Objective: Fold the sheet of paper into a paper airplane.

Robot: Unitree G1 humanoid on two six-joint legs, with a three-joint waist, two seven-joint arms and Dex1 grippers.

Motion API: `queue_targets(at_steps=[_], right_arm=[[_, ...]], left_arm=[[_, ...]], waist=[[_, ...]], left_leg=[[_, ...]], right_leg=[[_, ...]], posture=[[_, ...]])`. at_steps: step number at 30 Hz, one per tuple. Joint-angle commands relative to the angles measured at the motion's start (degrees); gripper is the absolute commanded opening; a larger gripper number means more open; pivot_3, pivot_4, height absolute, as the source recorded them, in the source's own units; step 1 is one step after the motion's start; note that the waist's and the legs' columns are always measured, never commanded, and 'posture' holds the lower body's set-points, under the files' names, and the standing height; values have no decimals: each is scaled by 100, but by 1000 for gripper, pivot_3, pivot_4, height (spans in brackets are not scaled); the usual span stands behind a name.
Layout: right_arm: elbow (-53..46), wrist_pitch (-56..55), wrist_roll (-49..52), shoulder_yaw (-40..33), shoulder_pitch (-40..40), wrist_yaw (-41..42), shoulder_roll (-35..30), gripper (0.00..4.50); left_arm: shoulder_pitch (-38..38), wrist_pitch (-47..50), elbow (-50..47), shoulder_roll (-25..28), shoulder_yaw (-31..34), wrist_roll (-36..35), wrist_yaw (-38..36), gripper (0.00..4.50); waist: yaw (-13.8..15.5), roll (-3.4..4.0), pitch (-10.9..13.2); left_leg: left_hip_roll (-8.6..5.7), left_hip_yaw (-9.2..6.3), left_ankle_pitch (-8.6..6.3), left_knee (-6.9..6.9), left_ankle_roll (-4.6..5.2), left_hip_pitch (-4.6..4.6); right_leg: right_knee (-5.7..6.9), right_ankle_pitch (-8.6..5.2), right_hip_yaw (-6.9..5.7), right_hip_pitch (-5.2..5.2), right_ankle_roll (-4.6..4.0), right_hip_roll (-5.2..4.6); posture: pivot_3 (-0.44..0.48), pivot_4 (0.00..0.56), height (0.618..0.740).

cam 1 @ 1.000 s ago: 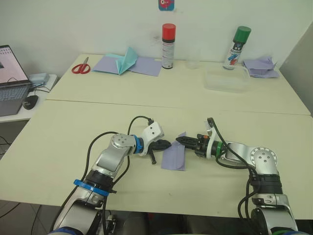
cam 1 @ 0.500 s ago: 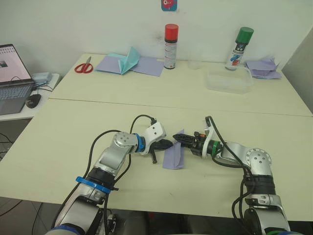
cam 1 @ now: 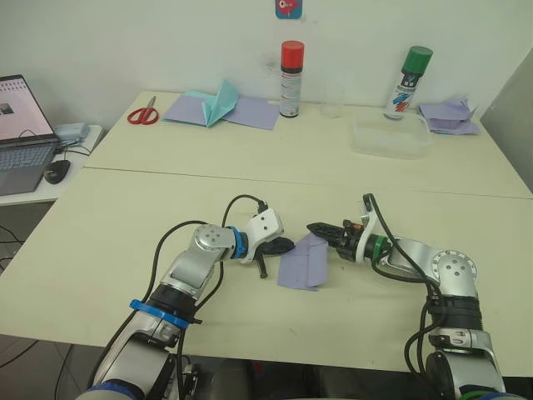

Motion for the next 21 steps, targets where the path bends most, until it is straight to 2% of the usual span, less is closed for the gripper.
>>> queue_targets(at_steps=[1, 2, 5, 8, 14, 17, 21], right_arm=[[6, -82, -158, -186, -151, 294, -191, 1616], [33, -98, -218, -206, -160, 360, -241, 1616], [32, -164, -660, -121, -105, 684, -456, 1045], [-52, -230, -1226, 80, 46, 1166, -697, 21], [-245, -424, -2190, 485, 286, 2039, -1005, 21], [-707, -821, -2991, 1199, 514, 2775, -1347, 21], [-1031, -755, -3209, 1445, 647, 3187, -1372, 21]], left_arm=[[188, 131, 256, 75, -255, 276, -1, 0], [181, 129, 262, 73, -257, 279, -2, 0], [180, 123, 263, 78, -260, 282, -8, 0], [173, 124, 260, 88, -269, 287, -20, 0], [160, 144, 241, 103, -280, 285, -29, 0], [154, 155, 236, 106, -298, 282, -34, 0], [136, 183, 226, 90, -311, 272, -36, 0]], waist=[[1, 0, 0], [1, 0, 0], [2, 0, 0], [2, 0, 0], [4, 0, -2], [10, 0, -2], [10, -3, -4]], left_leg=[[0, 0, 0, 0, 0, 0], [0, 0, 0, 0, 0, 0], [0, 0, 0, 0, 0, 0], [-1, 0, 0, 0, 0, 0], [1, 0, 0, 0, 0, 3], [-2, -1, 0, 0, 0, 3], [-3, -2, -1, 0, 1, 3]], right_leg=[[0, 0, 0, 0, 0, 0], [0, 0, 0, 0, 0, 0], [0, 0, 0, 0, 0, 0], [-1, 0, 1, 0, 0, 0], [-1, 0, 0, 2, 0, 2], [-3, 0, -1, 3, 1, 2], [-5, -1, -2, 4, 1, 2]], posture=[[0, 150, 740], [0, 150, 740], [0, 150, 740], [0, 150, 740], [0, 150, 740], [0, 150, 740], [0, 150, 740]])
